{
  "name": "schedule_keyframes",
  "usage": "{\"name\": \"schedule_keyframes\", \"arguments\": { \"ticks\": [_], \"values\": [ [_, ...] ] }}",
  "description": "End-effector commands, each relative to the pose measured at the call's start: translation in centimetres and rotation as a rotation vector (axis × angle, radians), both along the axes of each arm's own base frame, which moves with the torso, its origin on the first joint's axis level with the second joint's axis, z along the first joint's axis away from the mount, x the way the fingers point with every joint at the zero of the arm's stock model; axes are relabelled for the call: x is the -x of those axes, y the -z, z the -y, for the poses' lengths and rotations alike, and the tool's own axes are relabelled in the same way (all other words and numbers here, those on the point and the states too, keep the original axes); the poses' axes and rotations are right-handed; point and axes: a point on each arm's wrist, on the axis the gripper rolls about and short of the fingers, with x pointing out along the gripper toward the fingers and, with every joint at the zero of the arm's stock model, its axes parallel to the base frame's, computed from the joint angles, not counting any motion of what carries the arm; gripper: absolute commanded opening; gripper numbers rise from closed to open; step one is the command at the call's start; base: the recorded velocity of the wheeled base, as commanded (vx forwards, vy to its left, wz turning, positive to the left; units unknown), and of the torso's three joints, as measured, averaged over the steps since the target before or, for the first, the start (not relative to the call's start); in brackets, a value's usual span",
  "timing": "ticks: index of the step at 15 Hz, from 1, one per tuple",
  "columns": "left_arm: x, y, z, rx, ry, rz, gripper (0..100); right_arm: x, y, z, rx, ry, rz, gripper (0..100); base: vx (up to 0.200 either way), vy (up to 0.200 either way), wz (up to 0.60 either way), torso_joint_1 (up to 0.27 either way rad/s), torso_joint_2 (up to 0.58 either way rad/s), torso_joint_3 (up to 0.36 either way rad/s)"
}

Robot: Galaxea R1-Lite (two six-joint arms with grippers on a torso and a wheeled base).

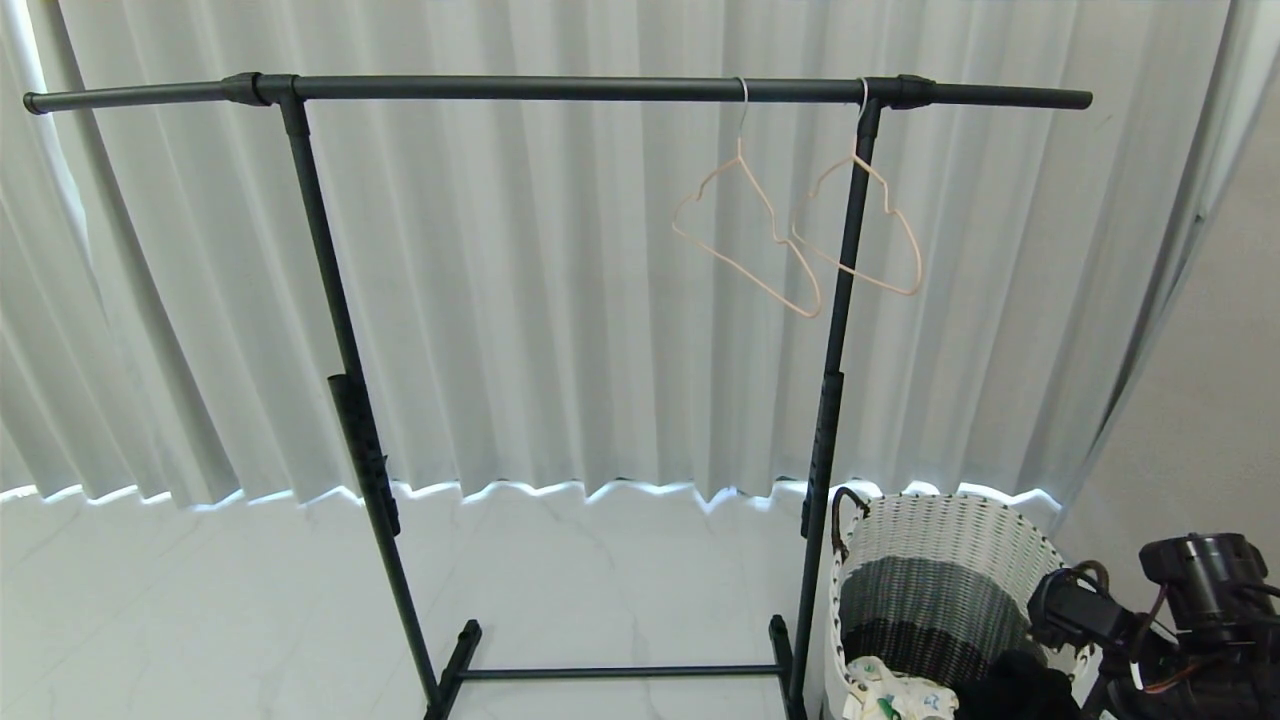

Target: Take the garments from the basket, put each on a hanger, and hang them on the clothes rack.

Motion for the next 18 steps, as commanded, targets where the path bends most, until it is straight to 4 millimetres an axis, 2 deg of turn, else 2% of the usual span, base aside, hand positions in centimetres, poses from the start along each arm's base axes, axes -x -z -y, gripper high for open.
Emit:
{"name": "schedule_keyframes", "arguments": {
  "ticks": [1,4,5,11,14,18],
  "values": [
    [0.0,0.0,0.0,0.0,0.0,0.0,100,-1.1,1.4,0.0,0.028,-0.009,-0.023,100,0.0,0.0,0.0,0.0,0.0,0.0],
    [0.0,0.0,0.0,-0.001,0.0,0.002,100,-1.8,3.0,0.2,0.063,-0.007,-0.04,100,0.0,0.0,0.0,0.0,0.0,0.0],
    [0.0,0.0,0.0,-0.001,0.0,0.002,100,-2.0,3.3,0.3,0.065,-0.003,-0.022,0,0.0,0.0,0.0,0.0,0.0,0.0],
    [0.0,0.0,0.0,-0.006,0.0,0.002,100,-2.6,3.7,0.8,0.079,0.038,0.054,0,0.0,0.0,0.0,0.0,0.0,0.0],
    [0.0,0.0,0.0,-0.009,0.0,0.003,100,-1.9,1.6,0.9,0.075,0.044,0.138,0,0.0,0.0,0.0,0.0,0.0,0.0],
    [0.0,0.0,0.0,-0.009,0.0,0.003,100,-0.5,-4.7,1.2,0.07,0.067,0.352,0,0.0,0.0,0.0,0.0,0.0,0.0]
  ]
}}
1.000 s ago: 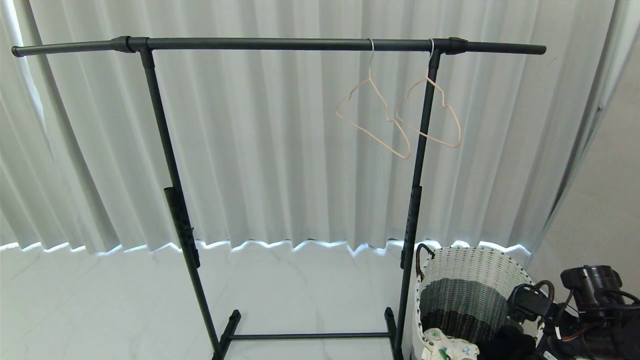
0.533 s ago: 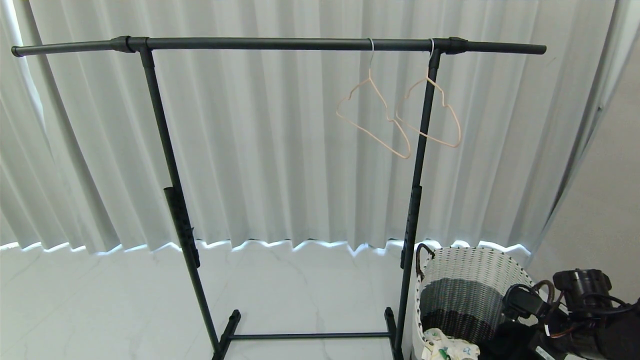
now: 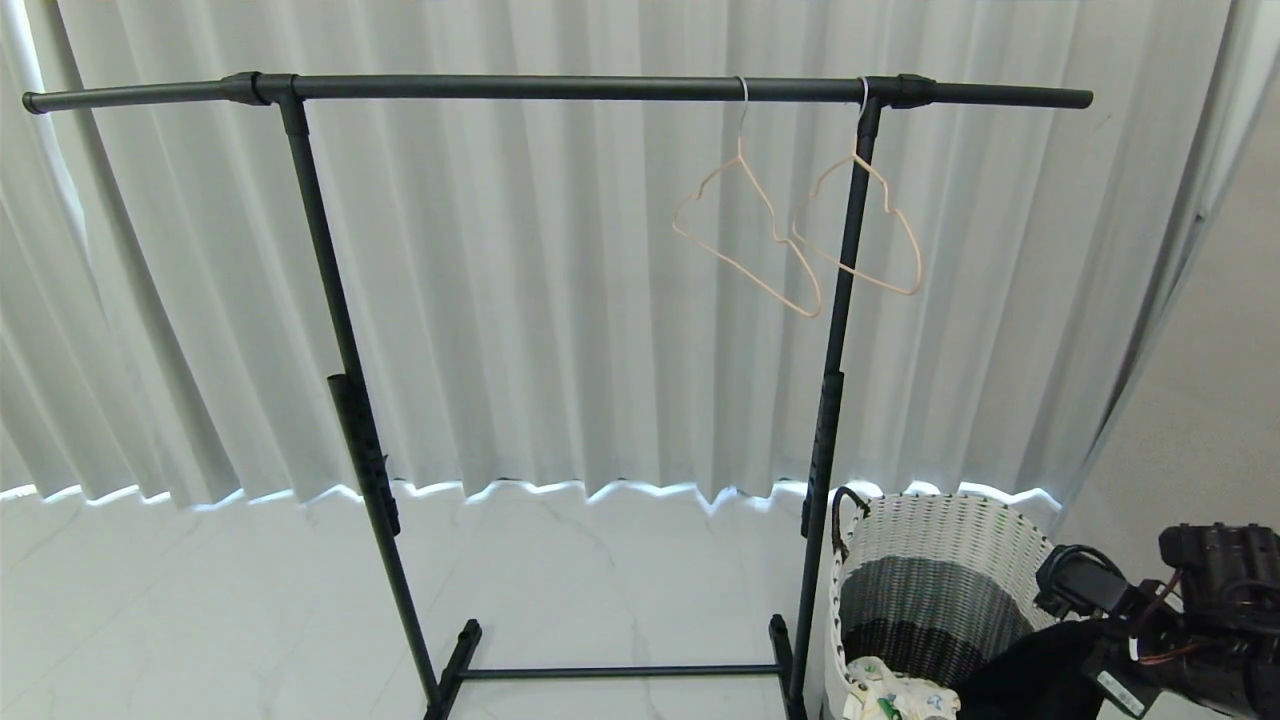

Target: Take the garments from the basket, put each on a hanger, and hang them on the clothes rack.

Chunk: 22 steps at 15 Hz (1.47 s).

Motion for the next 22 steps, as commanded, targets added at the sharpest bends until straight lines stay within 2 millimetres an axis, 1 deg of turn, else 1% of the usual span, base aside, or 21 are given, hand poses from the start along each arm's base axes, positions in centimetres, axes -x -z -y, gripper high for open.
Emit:
{"name": "schedule_keyframes", "arguments": {
  "ticks": [1,3,5,6,7,8,9,10,12,15,16,17,20,21,22],
  "values": [
    [0.0,0.0,0.0,0.002,0.0,0.0,100,1.2,-6.2,0.2,0.001,0.011,0.166,0,0.0,0.0,0.0,0.0,0.0,0.0],
    [0.0,0.0,0.0,0.004,0.0,-0.001,100,2.9,-11.3,0.2,-0.027,0.032,0.146,0,0.0,0.0,0.0,0.0,0.0,0.0],
    [0.0,0.0,0.0,0.004,0.0,-0.001,100,5.1,-18.0,-0.1,-0.073,0.056,0.115,0,0.0,0.0,0.0,0.0,0.0,0.0],
    [0.0,0.0,0.0,0.004,0.0,-0.001,100,5.8,-20.7,-0.1,-0.085,0.067,0.12,0,-0.2,0.0,0.0,0.007,0.01,0.002],
    [0.0,0.0,0.0,0.004,0.0,-0.002,100,6.3,-22.5,-0.1,-0.092,0.072,0.135,0,-0.2,0.0,0.0,0.002,0.0,0.002],
    [0.0,0.0,0.0,0.001,0.0,0.0,100,6.7,-24.7,-0.1,-0.091,0.073,0.164,0,-0.2,0.0,0.0,0.017,0.0,0.002],
    [0.0,0.0,0.0,0.001,0.0,0.0,100,6.9,-25.8,-0.1,-0.09,0.073,0.182,0,-0.2,0.0,0.0,0.002,0.0,-0.002],
    [0.0,0.0,0.0,0.001,0.0,-0.002,100,7.0,-26.3,-0.1,-0.086,0.073,0.192,0,-0.2,0.0,0.0,-0.002,0.0,0.002],
    [0.0,0.0,0.0,0.005,0.0,-0.002,100,7.1,-26.5,-0.4,-0.07,0.075,0.202,0,-0.2,0.0,0.0,-0.002,0.0,0.005],
    [0.0,0.0,0.0,0.007,0.0,-0.003,100,7.0,-26.9,-1.3,-0.071,0.022,0.211,0,-0.2,0.0,0.0,0.004,0.0,-0.001],
    [0.0,0.0,0.0,0.004,0.0,-0.001,100,6.7,-26.8,-1.9,-0.075,-0.009,0.204,0,-0.2,0.0,0.0,0.002,0.0,-0.002],
    [0.0,0.0,0.0,-0.001,0.0,0.0,100,6.3,-26.6,-2.5,-0.084,-0.04,0.191,0,0.0,0.0,0.0,0.0,0.0,0.0],
    [0.0,0.0,0.0,0.013,-0.004,-0.002,100,5.1,-26.5,-5.0,-0.199,-0.075,0.156,0,0.0,0.0,0.0,0.0,0.0,0.0],
    [0.0,0.0,0.0,0.007,0.0,-0.001,100,4.7,-26.2,-6.1,-0.248,-0.078,0.128,0,0.0,0.0,0.0,0.0,0.0,0.0],
    [0.0,0.0,0.0,0.001,0.0,0.001,100,4.4,-25.8,-6.6,-0.272,-0.071,0.104,0,0.0,0.0,0.0,0.0,0.0,0.0]
  ]
}}
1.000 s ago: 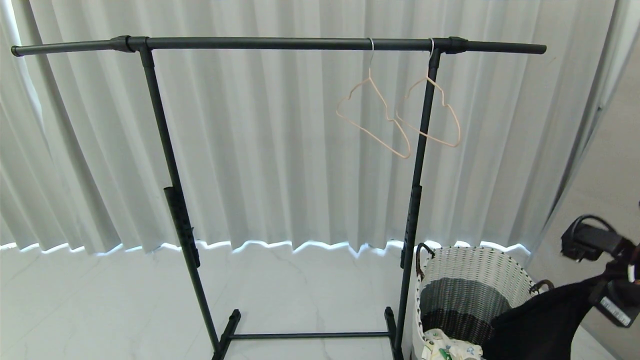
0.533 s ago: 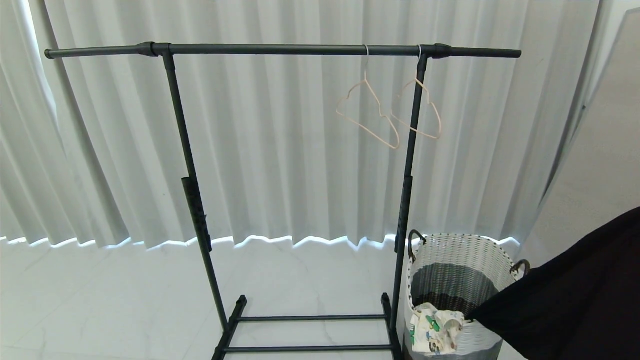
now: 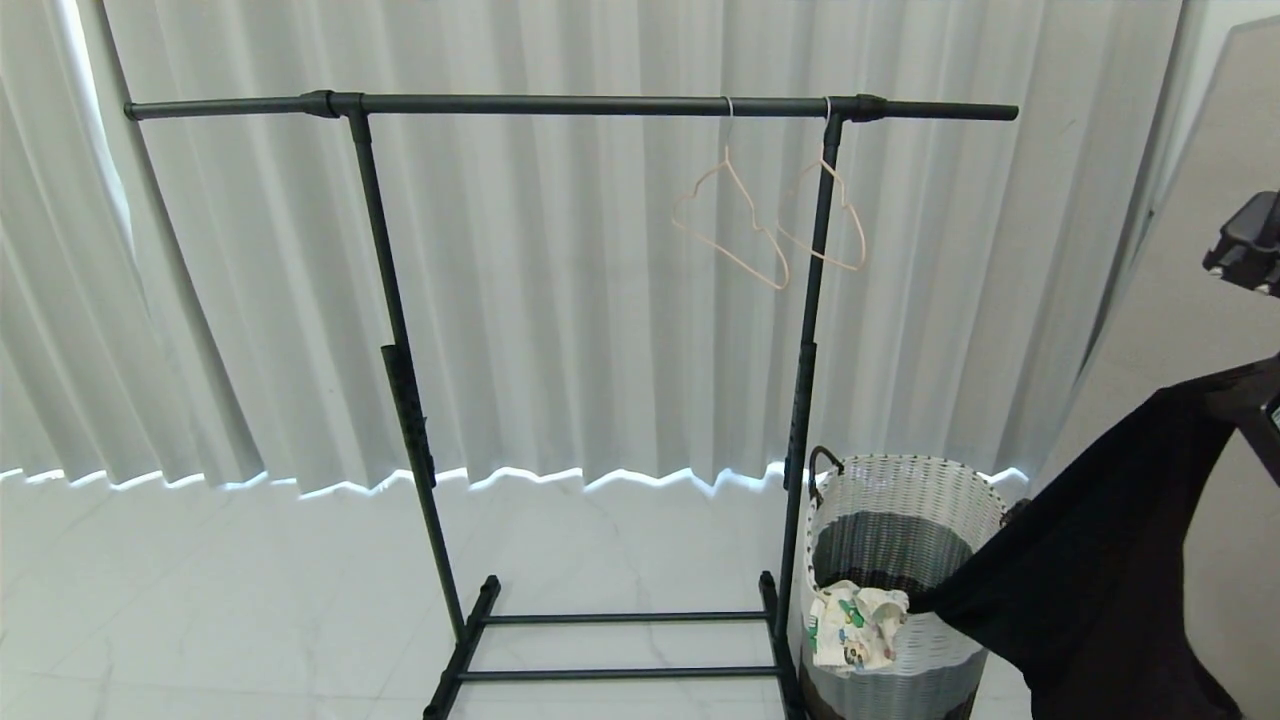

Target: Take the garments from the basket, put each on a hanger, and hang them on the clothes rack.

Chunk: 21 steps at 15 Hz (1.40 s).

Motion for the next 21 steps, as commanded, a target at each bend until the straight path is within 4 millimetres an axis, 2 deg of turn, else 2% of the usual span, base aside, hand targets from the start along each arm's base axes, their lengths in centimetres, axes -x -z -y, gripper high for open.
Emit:
{"name": "schedule_keyframes", "arguments": {
  "ticks": [1,4,12,17,18,19,20,21],
  "values": [
    [0.0,0.0,0.0,-0.004,0.0,0.001,100,-1.4,1.3,-1.7,-0.005,-0.036,-0.073,0,0.0,0.0,0.0,0.0,0.0,0.0],
    [0.0,0.0,0.0,-0.007,0.002,0.002,100,-2.6,2.2,-2.2,-0.001,-0.026,-0.118,0,0.0,0.0,0.0,0.0,0.0,0.0],
    [0.0,0.0,0.0,0.017,0.003,-0.002,100,-3.0,4.9,-3.2,0.027,-0.044,-0.223,0,0.0,0.0,0.0,0.0,0.0,0.0],
    [0.1,-0.4,0.0,-0.001,0.014,0.016,100,-3.0,5.0,-3.2,0.029,-0.043,-0.225,0,0.0,0.0,0.0,0.0,0.0,0.0],
    [0.5,-3.0,0.1,0.016,0.086,0.059,100,-3.0,5.0,-3.2,0.028,-0.043,-0.222,0,0.0,0.0,0.0,0.0,0.0,0.0],
    [0.1,-5.7,0.2,0.057,0.183,0.027,100,-3.0,5.0,-3.2,0.026,-0.043,-0.223,0,0.0,0.0,0.0,0.0,0.0,0.0],
    [-1.7,-10.3,0.3,0.12,0.218,-0.026,100,-3.0,5.0,-3.2,0.024,-0.041,-0.225,0,0.0,0.0,0.0,0.0,0.0,0.0],
    [-2.9,-12.5,0.4,0.149,0.22,-0.051,100,-3.0,5.0,-3.2,0.022,-0.04,-0.224,0,0.0,0.0,0.0,0.0,0.0,0.0]
  ]
}}
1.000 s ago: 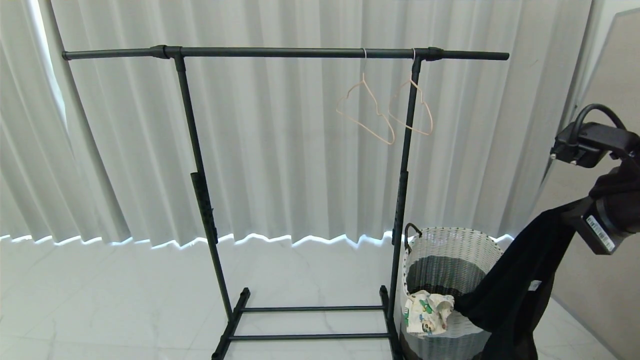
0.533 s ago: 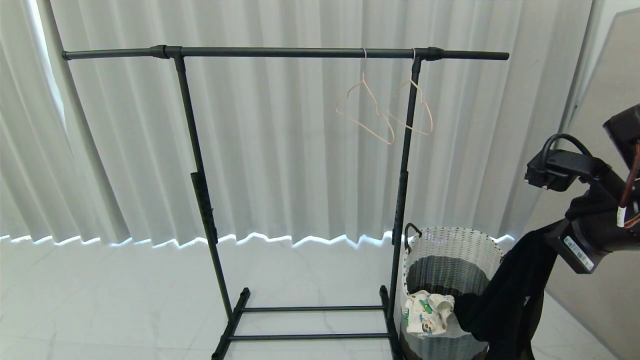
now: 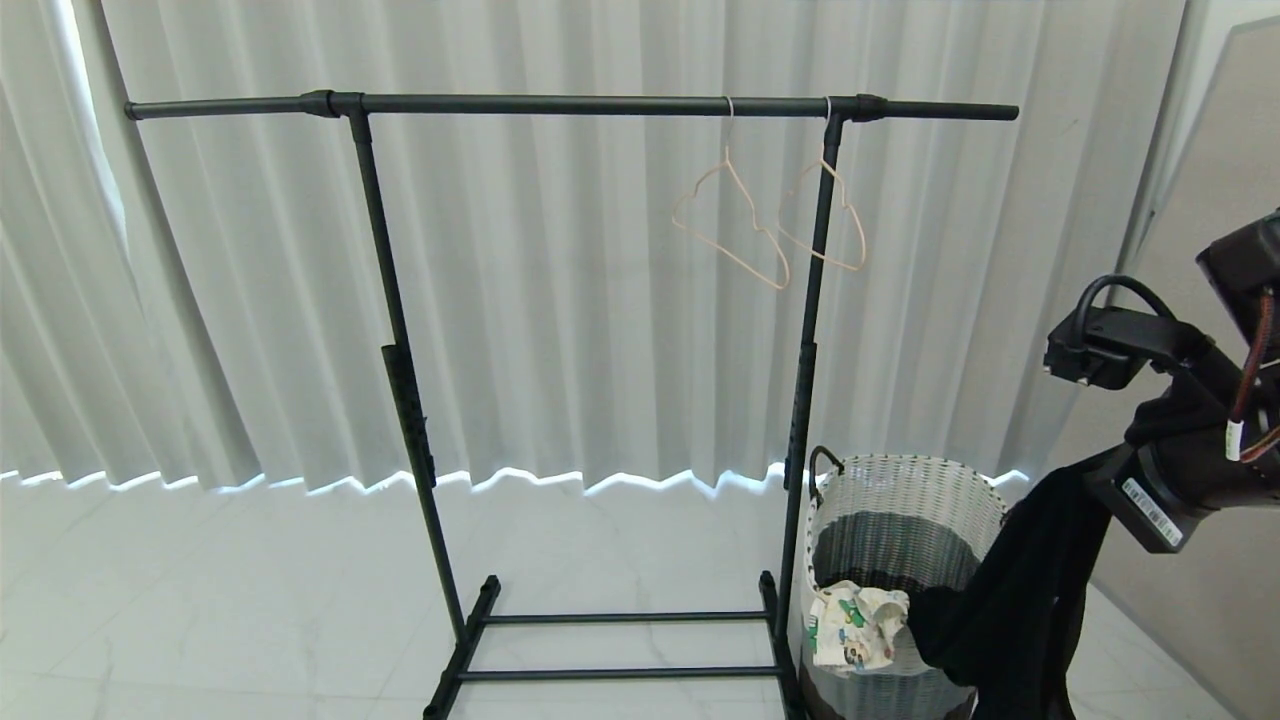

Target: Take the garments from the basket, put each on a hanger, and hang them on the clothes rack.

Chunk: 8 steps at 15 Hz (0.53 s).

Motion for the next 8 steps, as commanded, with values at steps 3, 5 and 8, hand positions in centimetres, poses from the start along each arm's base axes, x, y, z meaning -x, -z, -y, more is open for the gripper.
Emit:
{"name": "schedule_keyframes", "arguments": {
  "ticks": [3,5,8],
  "values": [
    [-14.3,-14.3,1.7,0.076,0.169,-0.287,100,-0.2,-0.4,-0.1,-0.015,-0.001,0.035,0,0.0,0.0,0.0,0.0,0.0,0.0],
    [-19.5,-14.3,5.0,0.035,0.284,-0.393,100,-0.2,-0.9,-0.2,-0.021,0.0,0.055,0,0.0,0.0,0.0,0.0,0.0,0.0],
    [-22.5,-10.8,11.8,-0.061,0.405,-0.573,100,-0.1,-2.2,-1.0,-0.049,-0.03,0.098,0,0.0,0.0,0.0,0.0,0.0,0.0]
  ]
}}
